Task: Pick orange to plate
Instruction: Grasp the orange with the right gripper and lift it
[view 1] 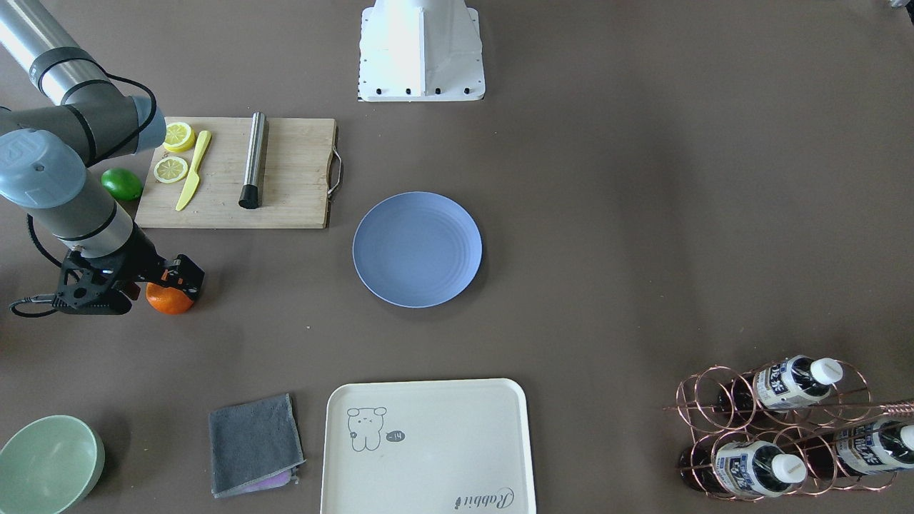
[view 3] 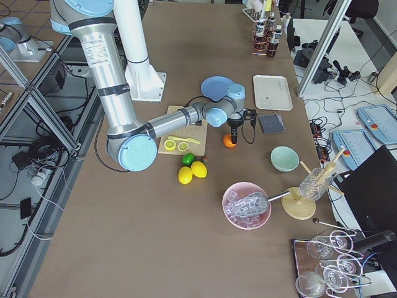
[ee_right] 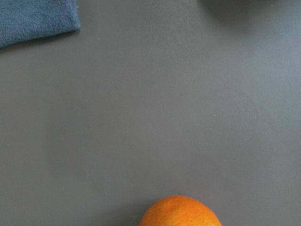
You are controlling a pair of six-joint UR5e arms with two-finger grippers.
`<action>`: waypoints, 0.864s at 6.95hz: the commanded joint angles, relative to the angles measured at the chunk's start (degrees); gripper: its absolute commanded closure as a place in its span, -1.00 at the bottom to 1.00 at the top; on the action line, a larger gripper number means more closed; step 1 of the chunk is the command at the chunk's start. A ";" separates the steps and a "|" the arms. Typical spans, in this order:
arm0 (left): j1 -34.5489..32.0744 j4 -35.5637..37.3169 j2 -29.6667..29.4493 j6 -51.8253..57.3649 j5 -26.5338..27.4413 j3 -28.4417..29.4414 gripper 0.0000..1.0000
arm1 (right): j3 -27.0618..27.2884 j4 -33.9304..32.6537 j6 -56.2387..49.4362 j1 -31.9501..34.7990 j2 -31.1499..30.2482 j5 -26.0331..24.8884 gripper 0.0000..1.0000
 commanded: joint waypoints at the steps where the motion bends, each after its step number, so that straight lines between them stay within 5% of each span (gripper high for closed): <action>1: -0.04 -0.17 0.07 -0.23 -0.24 -0.13 -0.96 | -0.78 0.27 -0.67 -0.99 -0.67 -0.61 -0.99; 4: -0.04 -0.52 0.16 -0.23 -0.24 -0.13 -0.96 | -1.83 0.27 -0.15 -2.04 -0.42 -1.39 -0.93; 5: -0.04 -0.52 0.16 -0.23 -0.24 -0.13 -0.96 | -1.66 0.36 2.64 -2.13 0.02 -3.57 0.16; 6: -0.04 -0.52 0.16 -0.32 -0.24 -0.22 -0.96 | -1.14 0.36 3.62 -2.40 0.29 -3.68 0.99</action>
